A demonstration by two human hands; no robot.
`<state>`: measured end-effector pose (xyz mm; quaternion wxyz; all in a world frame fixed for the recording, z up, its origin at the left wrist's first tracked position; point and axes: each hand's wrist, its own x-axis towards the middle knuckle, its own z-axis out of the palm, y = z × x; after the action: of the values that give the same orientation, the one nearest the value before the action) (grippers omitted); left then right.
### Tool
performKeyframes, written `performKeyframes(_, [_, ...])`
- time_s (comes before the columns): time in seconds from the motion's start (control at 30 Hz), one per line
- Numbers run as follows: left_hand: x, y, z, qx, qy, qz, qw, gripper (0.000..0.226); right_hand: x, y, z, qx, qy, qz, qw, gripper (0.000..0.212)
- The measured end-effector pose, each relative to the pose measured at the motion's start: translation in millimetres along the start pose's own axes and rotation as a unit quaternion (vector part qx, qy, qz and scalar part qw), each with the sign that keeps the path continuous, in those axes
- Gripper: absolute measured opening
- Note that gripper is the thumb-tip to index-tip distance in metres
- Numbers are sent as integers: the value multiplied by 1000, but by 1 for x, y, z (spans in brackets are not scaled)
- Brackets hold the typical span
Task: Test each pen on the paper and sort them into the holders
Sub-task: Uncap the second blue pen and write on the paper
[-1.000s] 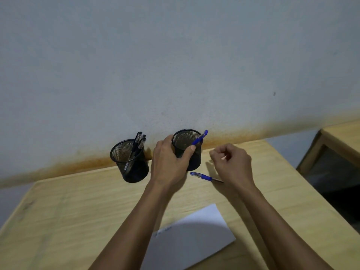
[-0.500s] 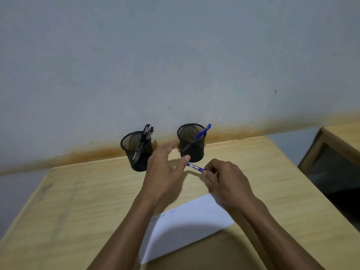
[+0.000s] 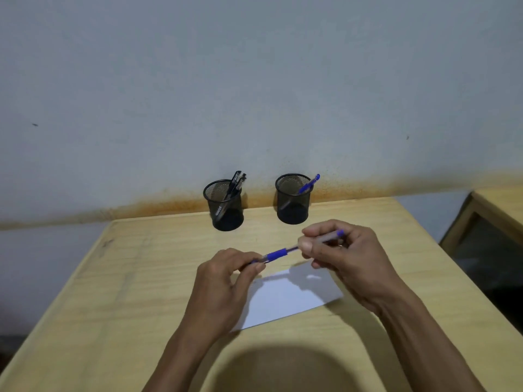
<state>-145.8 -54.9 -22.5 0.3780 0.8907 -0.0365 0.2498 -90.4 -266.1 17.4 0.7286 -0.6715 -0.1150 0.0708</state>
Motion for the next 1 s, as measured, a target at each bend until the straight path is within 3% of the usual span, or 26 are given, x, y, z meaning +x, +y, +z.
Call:
performKeyframes(0.23, [-21, 15, -1, -61, 27, -57, 996, 9, -20, 28, 44, -52, 14, -26, 998, 5])
performKeyframes(0.47, [-19, 18, -2, 21, 92, 21, 995, 9, -11, 34, 59, 24, 58, 20, 998, 18])
performKeyframes(0.6, [-31, -1, -22, 49, 140, -19, 989, 9, 21, 25, 26, 183, 206, 66, 959, 19])
performKeyframes(0.67, [-41, -18, -41, 51, 170, -88, 980, 11, 38, 17, -9, 162, 254, 54, 952, 19])
performKeyframes(0.77, [-36, -43, -47, 43, 139, -162, 976, 15, 43, 24, -15, 109, 210, 48, 970, 20])
performKeyframes(0.87, [-16, -54, -31, 60, 90, -178, 978, 13, 32, 42, 11, 75, 162, 67, 982, 23])
performKeyframes(1.0, [13, -76, -13, 99, -2, -195, 976, 26, 19, 56, 21, 54, 161, 79, 982, 25])
